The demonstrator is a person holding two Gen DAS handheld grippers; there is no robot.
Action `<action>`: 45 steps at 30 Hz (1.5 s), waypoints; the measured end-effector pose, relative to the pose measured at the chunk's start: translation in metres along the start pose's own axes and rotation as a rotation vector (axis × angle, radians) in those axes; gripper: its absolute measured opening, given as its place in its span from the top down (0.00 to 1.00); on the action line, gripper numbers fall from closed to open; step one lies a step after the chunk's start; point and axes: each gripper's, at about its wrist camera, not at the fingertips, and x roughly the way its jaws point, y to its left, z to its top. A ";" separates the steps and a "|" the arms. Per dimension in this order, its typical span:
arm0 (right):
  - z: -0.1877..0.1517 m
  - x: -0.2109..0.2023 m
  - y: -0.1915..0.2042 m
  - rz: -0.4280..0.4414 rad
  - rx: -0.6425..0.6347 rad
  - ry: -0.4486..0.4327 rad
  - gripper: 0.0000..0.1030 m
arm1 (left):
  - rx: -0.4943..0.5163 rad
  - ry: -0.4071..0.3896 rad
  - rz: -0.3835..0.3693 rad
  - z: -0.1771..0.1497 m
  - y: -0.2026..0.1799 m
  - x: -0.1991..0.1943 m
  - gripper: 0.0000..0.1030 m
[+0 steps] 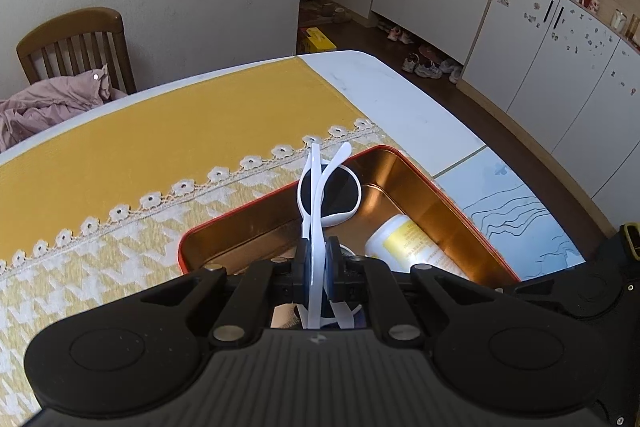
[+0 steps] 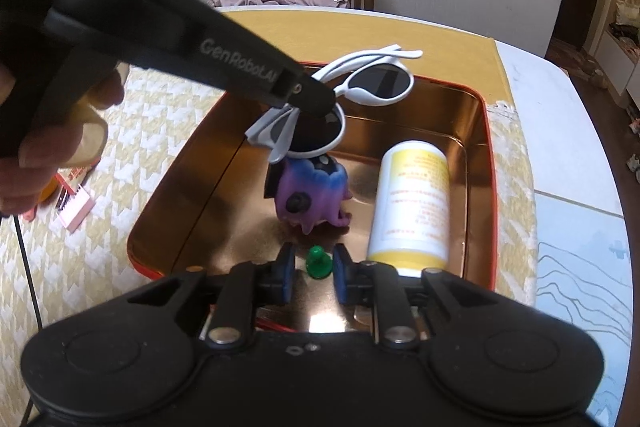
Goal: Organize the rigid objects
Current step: 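Open both tools to release the sunglasses and pushpin into the tin, then move the left tool to the round tin lid and the right tool to the pink soap dish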
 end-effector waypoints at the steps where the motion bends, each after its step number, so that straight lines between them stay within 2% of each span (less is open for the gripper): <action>1: 0.000 -0.001 0.000 0.001 0.004 -0.002 0.78 | 0.000 0.004 -0.008 -0.001 0.000 0.000 0.94; 4: -0.001 -0.005 0.001 0.003 0.013 -0.010 0.77 | -0.011 0.031 -0.038 -0.003 0.001 -0.002 0.93; 11: -0.004 -0.015 0.002 -0.008 0.027 -0.022 0.72 | -0.042 0.047 -0.011 -0.012 0.007 -0.006 0.91; 16: -0.006 -0.026 0.002 -0.005 0.043 -0.041 0.67 | -0.046 0.031 0.000 -0.019 0.007 -0.018 0.89; 19: -0.007 -0.035 0.006 -0.012 0.038 -0.064 0.62 | -0.045 0.007 0.013 -0.023 0.006 -0.030 0.79; 23: -0.005 -0.046 0.011 -0.011 0.041 -0.088 0.58 | -0.034 -0.041 0.026 -0.030 0.001 -0.050 0.78; 26: -0.005 -0.055 0.015 -0.011 0.043 -0.106 0.54 | -0.039 -0.075 0.027 -0.036 0.000 -0.067 0.77; 30: -0.003 -0.068 0.026 -0.009 0.036 -0.128 0.43 | -0.051 -0.109 0.022 -0.047 0.001 -0.091 0.70; 35: -0.001 -0.083 0.044 0.008 0.030 -0.155 0.37 | -0.070 -0.138 0.010 -0.064 0.010 -0.119 0.69; 37: -0.001 -0.088 0.053 0.015 0.028 -0.165 0.29 | -0.081 -0.147 0.012 -0.072 0.015 -0.130 0.69; 38: -0.001 -0.090 0.058 0.017 0.028 -0.172 0.27 | -0.085 -0.150 0.015 -0.076 0.018 -0.135 0.67; 40: -0.001 -0.094 0.068 0.025 0.029 -0.182 0.23 | -0.088 -0.166 0.026 -0.086 0.025 -0.147 0.54; 42: -0.001 -0.095 0.079 0.032 0.030 -0.185 0.19 | -0.094 -0.188 0.048 -0.097 0.033 -0.159 0.50; 45: -0.001 -0.096 0.096 0.037 0.026 -0.196 0.13 | -0.108 -0.215 0.082 -0.112 0.046 -0.178 0.49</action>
